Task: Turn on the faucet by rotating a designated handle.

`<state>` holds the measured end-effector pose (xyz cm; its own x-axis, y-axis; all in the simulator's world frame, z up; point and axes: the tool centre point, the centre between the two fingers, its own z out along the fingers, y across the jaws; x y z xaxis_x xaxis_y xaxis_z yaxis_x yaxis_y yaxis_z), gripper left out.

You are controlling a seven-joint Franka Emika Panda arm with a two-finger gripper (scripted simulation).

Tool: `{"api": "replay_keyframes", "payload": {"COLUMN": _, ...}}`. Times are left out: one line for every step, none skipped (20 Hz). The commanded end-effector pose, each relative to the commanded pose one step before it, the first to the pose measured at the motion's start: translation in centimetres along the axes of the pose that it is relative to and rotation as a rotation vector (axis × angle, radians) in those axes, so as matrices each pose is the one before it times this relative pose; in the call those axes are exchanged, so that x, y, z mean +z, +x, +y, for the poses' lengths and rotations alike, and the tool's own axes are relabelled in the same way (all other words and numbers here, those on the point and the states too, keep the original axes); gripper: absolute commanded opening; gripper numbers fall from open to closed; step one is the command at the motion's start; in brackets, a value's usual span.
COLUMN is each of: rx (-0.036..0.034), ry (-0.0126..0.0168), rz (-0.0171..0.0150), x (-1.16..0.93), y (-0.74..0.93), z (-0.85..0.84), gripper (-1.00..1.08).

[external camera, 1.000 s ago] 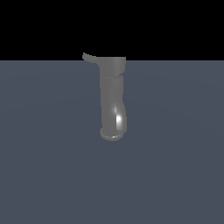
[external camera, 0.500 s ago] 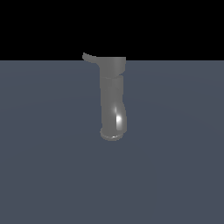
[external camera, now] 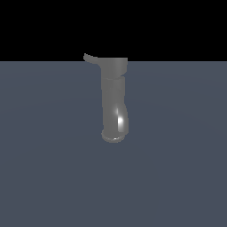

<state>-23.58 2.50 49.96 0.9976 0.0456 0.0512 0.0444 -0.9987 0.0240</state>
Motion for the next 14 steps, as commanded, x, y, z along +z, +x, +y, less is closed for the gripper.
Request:
{"api": "replay_keyframes", "payload": {"rx": 0.02437, "ry": 0.0075, "rz": -0.00154, "x": 0.165, "y": 0.505, "z": -0.037, "gripper": -1.0}}
{"api": "replay_keyframes", "payload": {"rx": 0.01246, "ry": 0.00377, "rz": -0.00072, "x": 0.082, "y": 0.256, "z": -0.026, "gripper": -1.0}}
{"api": "replay_keyframes", "payload": {"rx": 0.01363, "ry": 0.00396, "rz": -0.00089, "x": 0.092, "y": 0.279, "z": -0.033, "gripper": -1.0}}
{"api": "replay_keyframes", "payload": {"rx": 0.01481, "ry": 0.00418, "rz": -0.00105, "x": 0.103, "y": 0.302, "z": -0.041, "gripper": -1.0}}
{"api": "replay_keyframes", "payload": {"rx": 0.01608, "ry": 0.00444, "rz": -0.00121, "x": 0.115, "y": 0.326, "z": -0.049, "gripper": -1.0}}
{"api": "replay_keyframes", "payload": {"rx": 0.01735, "ry": 0.00466, "rz": -0.00139, "x": 0.128, "y": 0.349, "z": -0.058, "gripper": -1.0}}
{"api": "replay_keyframes", "payload": {"rx": 0.01862, "ry": 0.00482, "rz": -0.00159, "x": 0.141, "y": 0.372, "z": -0.068, "gripper": -1.0}}
{"api": "replay_keyframes", "payload": {"rx": 0.01991, "ry": 0.00495, "rz": -0.0018, "x": 0.156, "y": 0.394, "z": -0.08, "gripper": -1.0}}
{"api": "replay_keyframes", "payload": {"rx": 0.02123, "ry": 0.00506, "rz": -0.00203, "x": 0.171, "y": 0.416, "z": -0.092, "gripper": -1.0}}
{"api": "replay_keyframes", "payload": {"rx": 0.02256, "ry": 0.00513, "rz": -0.00226, "x": 0.188, "y": 0.437, "z": -0.107, "gripper": -1.0}}
{"api": "replay_keyframes", "payload": {"rx": 0.0238, "ry": 0.00512, "rz": -0.00249, "x": 0.204, "y": 0.456, "z": -0.122, "gripper": -1.0}}
{"api": "replay_keyframes", "payload": {"rx": 0.02424, "ry": 0.00492, "rz": -0.00263, "x": 0.214, "y": 0.458, "z": -0.134, "gripper": -1.0}}
{"api": "replay_keyframes", "payload": {"rx": 0.02438, "ry": 0.00465, "rz": -0.00272, "x": 0.222, "y": 0.455, "z": -0.145, "gripper": -1.0}}
{"api": "replay_keyframes", "payload": {"rx": 0.02452, "ry": 0.00437, "rz": -0.0028, "x": 0.23, "y": 0.451, "z": -0.155, "gripper": -1.0}}
